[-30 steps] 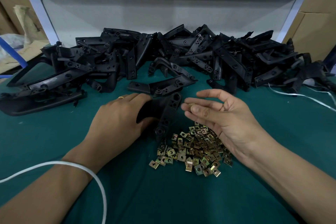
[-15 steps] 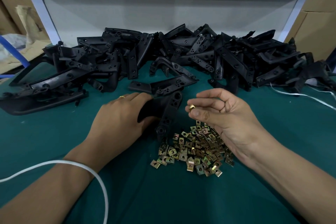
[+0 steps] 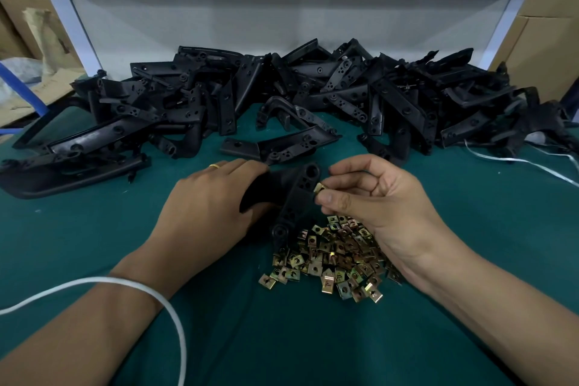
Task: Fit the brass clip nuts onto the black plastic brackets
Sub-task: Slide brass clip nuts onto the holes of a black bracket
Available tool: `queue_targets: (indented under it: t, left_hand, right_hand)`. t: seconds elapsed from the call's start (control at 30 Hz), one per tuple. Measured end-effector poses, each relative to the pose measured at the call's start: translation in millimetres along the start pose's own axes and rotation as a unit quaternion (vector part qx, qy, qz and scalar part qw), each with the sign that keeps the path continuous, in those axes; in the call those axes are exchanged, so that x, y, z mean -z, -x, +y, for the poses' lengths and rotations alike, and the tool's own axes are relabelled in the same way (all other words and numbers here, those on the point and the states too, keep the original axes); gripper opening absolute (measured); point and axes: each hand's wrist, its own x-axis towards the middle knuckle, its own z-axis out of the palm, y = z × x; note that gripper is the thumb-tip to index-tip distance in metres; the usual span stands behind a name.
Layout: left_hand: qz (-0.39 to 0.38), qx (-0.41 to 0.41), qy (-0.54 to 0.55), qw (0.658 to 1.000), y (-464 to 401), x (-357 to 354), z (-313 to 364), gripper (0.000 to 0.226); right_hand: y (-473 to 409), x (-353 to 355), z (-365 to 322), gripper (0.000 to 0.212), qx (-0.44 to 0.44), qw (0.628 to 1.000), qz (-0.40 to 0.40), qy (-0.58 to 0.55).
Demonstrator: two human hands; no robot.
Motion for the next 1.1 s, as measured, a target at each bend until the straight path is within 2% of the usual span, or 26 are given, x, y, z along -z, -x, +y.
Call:
queue_targets:
  t: [0.27, 0.7, 1.1]
  left_hand:
    - [-0.006, -0.013, -0.010, 1.000, -0.1, -2.2, 4.0, 0.043]
    - [-0.001, 0.009, 0.019, 1.000, 1.1, -2.3, 2.4, 0.044]
    - [-0.001, -0.011, -0.004, 1.000, 0.8, -0.5, 2.9, 0.044]
  right_hand:
    - [0.7, -0.5, 1.8, 0.038, 0.003, 1.000, 0.002, 0.017]
    - [0.9, 0.8, 0.5, 0.045, -0.012, 1.000, -0.017, -0.015]
    - [0.8, 2.2, -0.1, 0.035, -0.001, 1.000, -0.026, -0.007]
